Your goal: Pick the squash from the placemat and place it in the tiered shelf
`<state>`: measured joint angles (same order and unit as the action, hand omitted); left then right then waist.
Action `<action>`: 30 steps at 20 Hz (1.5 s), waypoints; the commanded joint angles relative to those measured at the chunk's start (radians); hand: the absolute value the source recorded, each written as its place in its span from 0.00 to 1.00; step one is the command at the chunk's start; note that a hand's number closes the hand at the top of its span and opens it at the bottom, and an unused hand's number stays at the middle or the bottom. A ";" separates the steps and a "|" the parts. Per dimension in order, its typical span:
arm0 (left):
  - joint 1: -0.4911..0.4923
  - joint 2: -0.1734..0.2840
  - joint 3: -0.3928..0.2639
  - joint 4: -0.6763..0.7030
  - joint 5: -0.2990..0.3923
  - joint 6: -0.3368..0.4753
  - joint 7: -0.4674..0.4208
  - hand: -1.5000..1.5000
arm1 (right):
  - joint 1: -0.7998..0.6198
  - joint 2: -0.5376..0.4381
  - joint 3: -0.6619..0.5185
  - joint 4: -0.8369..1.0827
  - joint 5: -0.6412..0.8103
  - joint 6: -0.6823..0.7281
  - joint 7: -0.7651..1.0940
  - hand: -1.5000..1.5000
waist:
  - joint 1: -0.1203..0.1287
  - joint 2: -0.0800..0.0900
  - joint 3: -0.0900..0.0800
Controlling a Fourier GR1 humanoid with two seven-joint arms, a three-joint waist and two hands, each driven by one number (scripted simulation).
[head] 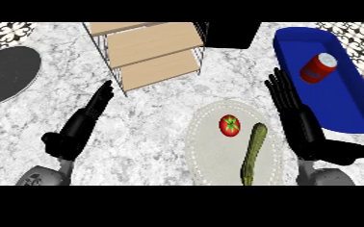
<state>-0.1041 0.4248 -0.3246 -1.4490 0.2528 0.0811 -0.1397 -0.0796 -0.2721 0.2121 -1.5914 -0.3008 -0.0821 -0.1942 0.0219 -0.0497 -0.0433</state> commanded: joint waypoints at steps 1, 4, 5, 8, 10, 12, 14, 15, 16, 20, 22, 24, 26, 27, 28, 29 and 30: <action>0.044 0.015 0.041 0.001 -0.003 0.020 -0.046 0.50 | 0.083 -0.028 -0.015 -0.057 0.096 -0.134 0.050 0.00 | -0.034 0.039 0.040; 0.080 0.040 0.058 0.054 -0.014 0.067 0.026 0.50 | 0.212 -0.093 -0.189 0.061 0.170 -0.366 0.134 0.00 | -0.107 0.039 0.034; 0.096 0.055 0.074 0.069 -0.006 0.074 0.046 0.50 | 0.270 -0.104 -0.235 0.082 0.180 -0.427 0.160 0.00 | -0.142 0.039 0.031; 0.136 0.050 0.077 0.086 0.004 0.084 0.059 0.50 | 0.436 -0.178 -0.325 0.218 0.258 -0.564 0.263 1.00 | -0.184 0.063 0.024; 0.140 0.038 0.068 0.103 0.001 0.086 0.069 0.50 | 0.452 -0.010 -0.354 0.113 0.209 -0.716 0.256 1.00 | -0.144 0.042 0.036; 0.110 0.014 0.034 0.093 -0.002 0.071 0.107 0.50 | 0.532 0.108 -0.308 -0.034 0.206 -0.772 0.190 0.00 | -0.106 0.041 0.040; 0.105 0.008 0.013 0.077 -0.034 0.084 0.130 0.50 | 0.612 0.158 -0.215 -0.178 0.256 -0.778 0.149 0.00 | -0.060 0.045 0.041; 0.088 -0.015 0.003 0.094 -0.039 0.083 0.123 0.50 | 0.692 0.181 -0.145 -0.238 0.304 -0.784 0.129 0.00 | -0.063 0.046 0.041; 0.124 -0.017 -0.009 0.075 -0.051 0.085 0.115 0.50 | 0.674 0.173 -0.119 -0.273 0.342 -0.811 0.161 0.00 | -0.042 0.047 0.041; 0.105 0.015 0.030 0.098 -0.034 0.028 0.085 0.50 | 0.730 0.070 0.023 -0.437 0.524 -0.819 0.403 0.00 | -0.021 0.053 0.040; 0.103 0.005 0.007 0.052 -0.043 0.040 0.126 0.50 | 0.744 0.061 0.112 -0.475 0.607 -0.802 0.499 0.00 | -0.010 0.055 0.039; 0.065 0.010 0.005 0.036 -0.054 0.048 0.162 0.50 | 0.721 -0.007 0.098 -0.484 0.636 -0.733 0.662 0.00 | 0.006 0.061 0.038; 0.037 -0.027 -0.008 0.082 -0.073 0.069 0.146 0.50 | 0.754 -0.045 0.120 -0.472 0.680 -0.679 0.757 0.00 | 0.013 0.075 0.033; 0.030 -0.009 -0.001 0.080 -0.061 0.045 0.156 0.50 | 0.793 -0.092 0.110 -0.467 0.722 -0.653 0.788 0.00 | 0.014 0.078 0.031; 0.035 -0.010 -0.001 0.076 -0.060 0.043 0.149 0.50 | 0.794 -0.114 0.091 -0.432 0.771 -0.646 0.821 0.00 | 0.031 0.086 0.029; 0.023 -0.026 -0.009 0.077 -0.067 0.055 0.155 0.50 | 0.817 -0.158 0.059 -0.406 0.797 -0.616 0.858 0.00 | 0.030 0.092 0.027; 0.037 -0.037 -0.030 0.069 -0.086 0.063 0.134 0.50 | 0.821 -0.166 0.055 -0.402 0.833 -0.600 0.910 0.00 | 0.043 0.092 0.026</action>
<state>-0.0601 0.4063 -0.3316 -1.3765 0.1877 0.1380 0.0061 0.7003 -0.3556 0.2824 -2.0201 0.4156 -0.7480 0.5572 0.0380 0.0285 -0.0122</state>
